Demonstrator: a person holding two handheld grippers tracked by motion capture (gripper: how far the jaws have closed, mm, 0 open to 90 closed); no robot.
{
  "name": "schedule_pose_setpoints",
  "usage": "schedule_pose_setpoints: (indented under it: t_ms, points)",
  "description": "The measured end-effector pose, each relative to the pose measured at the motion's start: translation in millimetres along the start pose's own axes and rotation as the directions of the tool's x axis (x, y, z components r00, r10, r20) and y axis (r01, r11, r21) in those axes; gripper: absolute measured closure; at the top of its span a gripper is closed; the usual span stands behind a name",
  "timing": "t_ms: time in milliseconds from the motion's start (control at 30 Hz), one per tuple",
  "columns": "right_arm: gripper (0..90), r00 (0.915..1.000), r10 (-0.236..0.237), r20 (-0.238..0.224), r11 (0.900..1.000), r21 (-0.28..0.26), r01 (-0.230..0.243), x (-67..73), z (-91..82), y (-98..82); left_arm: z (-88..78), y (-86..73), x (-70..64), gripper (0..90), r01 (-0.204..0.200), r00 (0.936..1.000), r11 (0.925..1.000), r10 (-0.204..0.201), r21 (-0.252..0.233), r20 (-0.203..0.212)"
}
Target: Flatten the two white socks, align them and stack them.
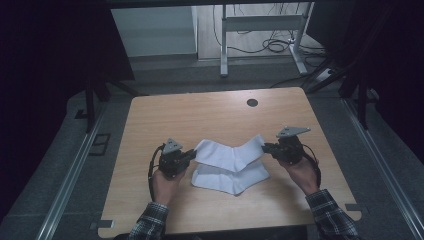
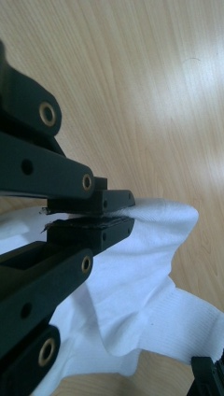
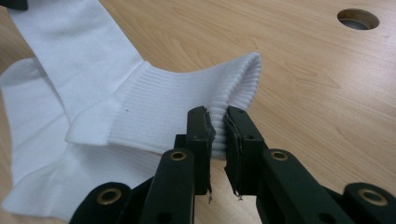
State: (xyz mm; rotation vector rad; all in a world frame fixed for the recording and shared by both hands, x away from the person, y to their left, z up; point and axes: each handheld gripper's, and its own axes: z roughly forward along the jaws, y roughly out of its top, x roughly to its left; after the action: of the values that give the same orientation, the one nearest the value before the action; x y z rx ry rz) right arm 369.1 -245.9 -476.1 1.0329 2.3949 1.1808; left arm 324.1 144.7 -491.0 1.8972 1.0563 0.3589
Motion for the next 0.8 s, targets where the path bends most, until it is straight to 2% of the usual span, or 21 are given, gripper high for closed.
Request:
schedule_pose_setpoints:
  t_ms: [633, 700, 800]
  points:
    - [79.1, 0.9984, -0.026, -0.051, 1.000, 0.001, 0.026, 28.7, -24.0, -20.3, -33.6, -28.9, -19.6, 86.0, 0.002, 0.9993, 1.0000, -0.001, -0.001, 0.038]
    - [79.1, 0.9982, -0.023, -0.056, 1.000, 0.007, 0.023, 30.1, -26.0, -23.1, -35.5, -31.5, -22.4, 85.9, 0.001, 0.9991, 1.0000, -0.001, 0.004, 0.042]
    - [79.0, 0.9978, -0.016, -0.064, 1.000, 0.025, 0.018, 31.4, -25.1, -26.9, -32.9, -34.4, -25.7, 85.9, -0.019, 0.9994, 0.9993, 0.018, 0.031, 0.031]
